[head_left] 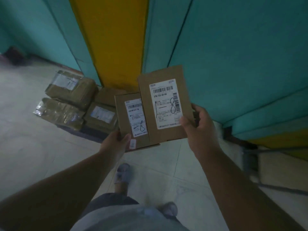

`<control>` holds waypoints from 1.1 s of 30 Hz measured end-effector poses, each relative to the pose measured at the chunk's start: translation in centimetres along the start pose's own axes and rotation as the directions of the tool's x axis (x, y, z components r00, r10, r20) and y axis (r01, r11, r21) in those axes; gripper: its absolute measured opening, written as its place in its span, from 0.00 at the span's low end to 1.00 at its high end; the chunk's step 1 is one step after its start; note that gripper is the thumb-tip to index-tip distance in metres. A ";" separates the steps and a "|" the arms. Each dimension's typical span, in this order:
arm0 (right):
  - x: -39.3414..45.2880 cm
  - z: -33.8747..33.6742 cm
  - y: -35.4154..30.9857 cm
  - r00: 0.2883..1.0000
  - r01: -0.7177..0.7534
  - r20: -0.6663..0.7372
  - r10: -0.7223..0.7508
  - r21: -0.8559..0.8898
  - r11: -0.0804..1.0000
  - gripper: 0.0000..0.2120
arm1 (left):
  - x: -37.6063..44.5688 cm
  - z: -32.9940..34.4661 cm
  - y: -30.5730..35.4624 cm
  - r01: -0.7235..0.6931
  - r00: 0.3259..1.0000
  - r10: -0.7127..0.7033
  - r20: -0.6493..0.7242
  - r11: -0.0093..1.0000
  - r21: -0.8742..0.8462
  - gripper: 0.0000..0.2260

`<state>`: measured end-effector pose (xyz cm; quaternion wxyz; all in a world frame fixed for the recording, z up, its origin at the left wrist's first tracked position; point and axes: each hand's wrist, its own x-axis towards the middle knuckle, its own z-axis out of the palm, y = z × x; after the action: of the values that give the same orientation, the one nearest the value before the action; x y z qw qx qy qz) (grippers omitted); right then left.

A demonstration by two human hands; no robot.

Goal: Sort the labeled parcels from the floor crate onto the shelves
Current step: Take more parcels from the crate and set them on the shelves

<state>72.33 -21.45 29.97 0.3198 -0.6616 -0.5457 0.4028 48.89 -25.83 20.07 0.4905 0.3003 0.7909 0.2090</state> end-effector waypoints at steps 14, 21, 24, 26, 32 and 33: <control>-24.2 -35.0 19.1 0.814 -0.156 -0.503 0.292 0.294 0.943 0.22 | -22.8 34.0 5.8 -0.482 0.807 0.335 0.487 0.850 0.214 0.14; -30.5 -44.6 25.0 0.600 -0.126 -0.671 0.436 0.459 0.879 0.18 | -29.6 45.9 8.9 -0.727 0.613 0.384 0.691 0.616 0.303 0.09; -32.5 -49.0 27.2 0.493 -0.128 -0.731 0.473 0.476 0.870 0.19 | -31.9 52.8 10.1 -0.787 0.535 0.355 0.767 0.539 0.300 0.09; -34.6 -51.9 28.4 0.415 -0.138 -0.756 0.506 0.498 0.856 0.19 | -34.5 57.5 10.6 -0.815 0.473 0.306 0.827 0.508 0.278 0.10; -42.7 -60.7 33.1 0.214 -0.087 -0.799 0.562 0.557 0.826 0.20 | -43.8 71.3 10.7 -0.827 0.376 0.182 0.908 0.508 0.241 0.11; -43.9 -61.9 34.2 0.181 -0.083 -0.807 0.562 0.557 0.826 0.20 | -45.2 73.4 10.6 -0.843 0.352 0.174 0.920 0.486 0.231 0.10</control>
<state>139.25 -70.28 37.73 0.6100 -0.7884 0.0113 0.0788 133.21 -46.18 24.38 0.5338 0.7703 0.3326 -0.1053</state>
